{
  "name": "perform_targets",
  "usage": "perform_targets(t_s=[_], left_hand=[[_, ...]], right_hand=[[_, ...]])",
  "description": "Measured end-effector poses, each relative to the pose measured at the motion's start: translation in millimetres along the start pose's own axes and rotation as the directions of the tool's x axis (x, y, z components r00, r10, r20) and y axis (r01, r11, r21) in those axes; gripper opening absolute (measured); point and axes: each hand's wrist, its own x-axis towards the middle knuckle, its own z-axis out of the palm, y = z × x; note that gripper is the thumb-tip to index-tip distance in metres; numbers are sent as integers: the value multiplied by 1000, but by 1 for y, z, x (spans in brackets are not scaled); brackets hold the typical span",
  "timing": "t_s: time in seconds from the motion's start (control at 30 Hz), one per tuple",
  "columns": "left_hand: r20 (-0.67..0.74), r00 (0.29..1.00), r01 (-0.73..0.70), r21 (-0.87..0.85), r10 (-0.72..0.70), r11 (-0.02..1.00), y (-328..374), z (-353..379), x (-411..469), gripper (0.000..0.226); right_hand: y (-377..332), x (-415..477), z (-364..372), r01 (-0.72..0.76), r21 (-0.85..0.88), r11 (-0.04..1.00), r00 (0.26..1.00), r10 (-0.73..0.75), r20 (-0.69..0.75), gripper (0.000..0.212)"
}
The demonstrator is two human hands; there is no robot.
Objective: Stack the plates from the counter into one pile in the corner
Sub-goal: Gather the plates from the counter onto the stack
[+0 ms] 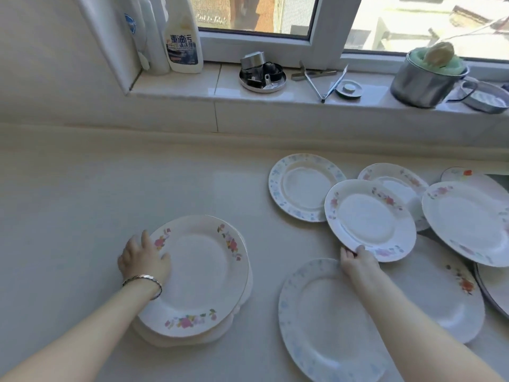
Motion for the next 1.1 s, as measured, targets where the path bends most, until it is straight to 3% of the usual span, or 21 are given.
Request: perform_targets(t_s=[0.13,0.23,0.3,0.4,0.47,0.57,0.7,0.87,1.1], left_hand=[[-178,960,-245,-175,214,953,33,1,-19,58],[-79,941,-332,-393,328,858,63,-2,-35,48],[143,943,-159,-602,302,782,79,-9,-43,43],[459,851,213,-746,256,631,81,-19,-48,32],[465,856,178,-674,224,717,62,-20,-45,29],[303,950,71,-449,77,891,9,-19,-39,22],[282,959,115,-310,-24,944,-49,-25,-32,23],[291,956,81,-175,-27,981,-73,-31,-21,26],[359,931,64,13,-64,998,-67,-35,-19,23]], right_hand=[[-9,-6,-11,56,-220,974,998,-48,41,40],[-6,-24,-24,116,-458,881,986,-47,161,43],[0,-42,-31,140,-576,805,964,22,265,35],[16,-71,-35,123,-738,664,921,200,334,24],[36,-85,-36,136,-831,540,892,299,340,24],[75,-101,-34,173,-915,365,860,397,321,23],[122,-110,-31,263,-954,142,857,421,299,16],[150,-109,-37,416,-897,-148,859,388,334,4],[156,-105,-36,490,-718,-495,871,298,389,14]])
